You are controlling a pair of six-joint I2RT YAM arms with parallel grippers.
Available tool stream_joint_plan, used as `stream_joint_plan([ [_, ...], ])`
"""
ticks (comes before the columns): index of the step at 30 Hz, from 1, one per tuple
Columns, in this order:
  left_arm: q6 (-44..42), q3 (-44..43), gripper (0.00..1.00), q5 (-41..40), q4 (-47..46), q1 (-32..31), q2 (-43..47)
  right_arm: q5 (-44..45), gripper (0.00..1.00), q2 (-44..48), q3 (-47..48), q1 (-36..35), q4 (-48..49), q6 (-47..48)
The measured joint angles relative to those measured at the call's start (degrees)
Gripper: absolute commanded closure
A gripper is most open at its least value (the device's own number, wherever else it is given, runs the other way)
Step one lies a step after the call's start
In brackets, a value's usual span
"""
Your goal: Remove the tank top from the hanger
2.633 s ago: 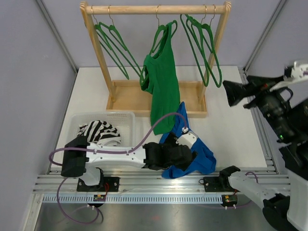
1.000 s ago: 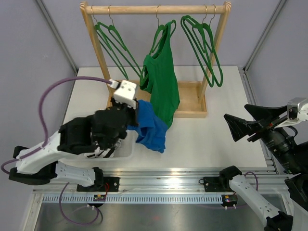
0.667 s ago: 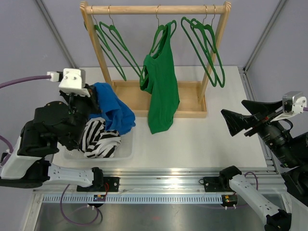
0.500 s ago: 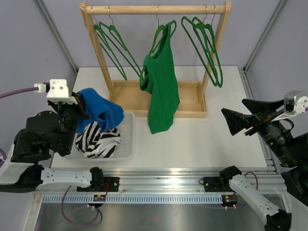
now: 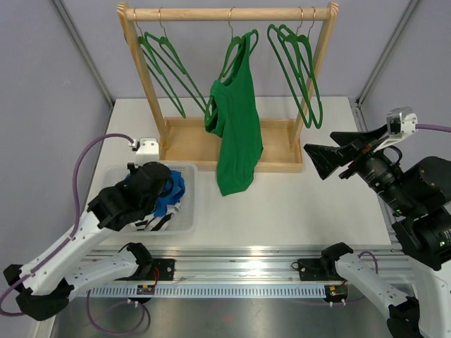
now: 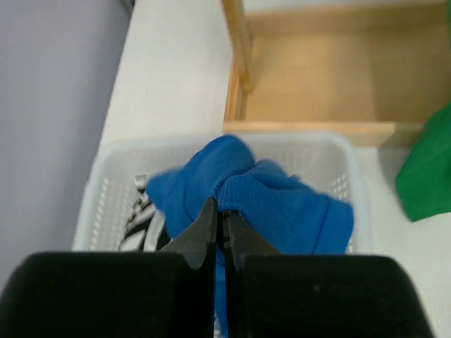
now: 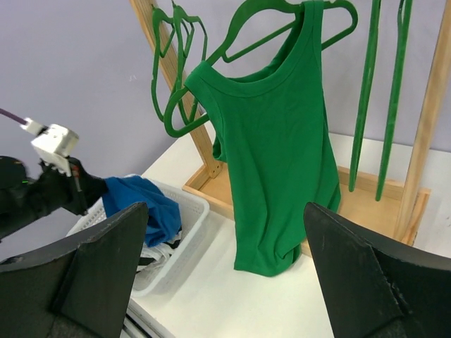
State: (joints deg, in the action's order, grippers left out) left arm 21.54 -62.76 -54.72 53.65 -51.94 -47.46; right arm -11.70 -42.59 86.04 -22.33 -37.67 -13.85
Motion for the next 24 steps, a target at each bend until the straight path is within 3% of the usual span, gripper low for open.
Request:
stream_joint_plan([
  [7,10.1,12.0,1.0,18.9,-0.6,23.0,-5.4,-3.4,0.01,-1.7,-2.1,0.0,2.2,-1.8],
  [11,13.6,14.8,1.0,27.3,-1.6,25.2,-8.7,-4.3,0.0,-6.3,-1.3,0.0,2.8,-2.8],
  [17,21.6,21.9,0.99,38.5,-7.2,30.6,-1.5,-4.5,0.01,-17.7,4.5,0.0,5.3,-7.1],
  [20,25.2,25.7,0.66,40.8,-7.6,31.3,4.3,-5.3,0.0,-22.5,6.7,0.0,8.0,-10.6],
  [21,26.1,25.8,0.34,41.1,-7.0,31.3,5.8,-5.5,0.01,-24.1,7.7,0.0,8.9,-11.8],
  [24,27.1,24.5,0.01,41.3,-6.2,31.3,9.9,-5.2,0.0,-29.3,11.7,-0.9,10.9,-14.4],
])
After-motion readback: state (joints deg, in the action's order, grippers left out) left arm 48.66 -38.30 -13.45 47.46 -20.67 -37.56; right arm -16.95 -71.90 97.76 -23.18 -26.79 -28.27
